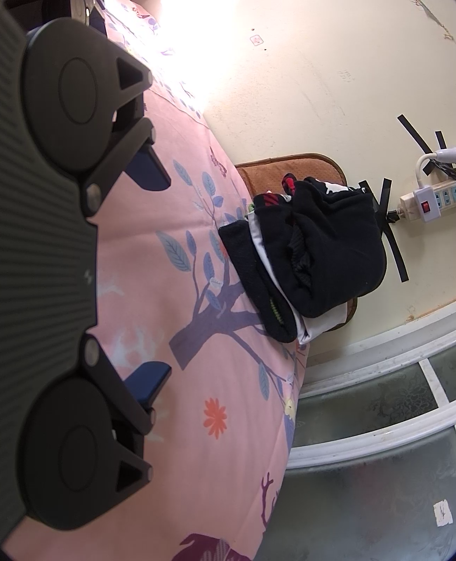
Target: Fold small clothes
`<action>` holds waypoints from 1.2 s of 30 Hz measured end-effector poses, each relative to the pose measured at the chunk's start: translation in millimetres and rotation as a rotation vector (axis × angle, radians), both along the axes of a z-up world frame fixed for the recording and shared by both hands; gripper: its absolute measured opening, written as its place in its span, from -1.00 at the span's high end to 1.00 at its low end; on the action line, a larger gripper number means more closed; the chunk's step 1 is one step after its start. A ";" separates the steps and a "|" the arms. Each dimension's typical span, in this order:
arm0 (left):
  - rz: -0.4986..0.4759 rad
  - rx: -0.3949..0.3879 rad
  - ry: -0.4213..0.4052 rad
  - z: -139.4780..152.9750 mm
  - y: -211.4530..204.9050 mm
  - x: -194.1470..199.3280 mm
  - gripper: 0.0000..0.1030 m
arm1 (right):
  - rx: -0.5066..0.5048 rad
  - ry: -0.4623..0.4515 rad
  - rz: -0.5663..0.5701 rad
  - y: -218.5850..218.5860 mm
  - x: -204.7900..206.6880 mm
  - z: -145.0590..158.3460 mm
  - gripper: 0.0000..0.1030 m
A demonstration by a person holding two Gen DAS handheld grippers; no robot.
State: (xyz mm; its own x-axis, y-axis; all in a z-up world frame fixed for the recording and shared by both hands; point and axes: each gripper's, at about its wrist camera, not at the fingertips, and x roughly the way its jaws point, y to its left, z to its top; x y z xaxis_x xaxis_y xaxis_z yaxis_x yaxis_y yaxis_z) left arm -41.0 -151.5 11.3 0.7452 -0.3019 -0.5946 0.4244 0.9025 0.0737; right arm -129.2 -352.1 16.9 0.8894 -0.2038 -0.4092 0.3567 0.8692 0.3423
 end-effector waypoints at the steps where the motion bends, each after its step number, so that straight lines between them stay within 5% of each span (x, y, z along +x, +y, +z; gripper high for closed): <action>1: 0.001 -0.001 0.001 0.3 0.4 -0.3 -1.00 | 0.000 0.000 0.000 0.0 0.0 0.0 -1.00; 36: 0.000 -0.003 -0.006 -0.5 3.8 0.4 -1.00 | 0.001 -0.003 0.004 -0.6 2.6 -0.8 -1.00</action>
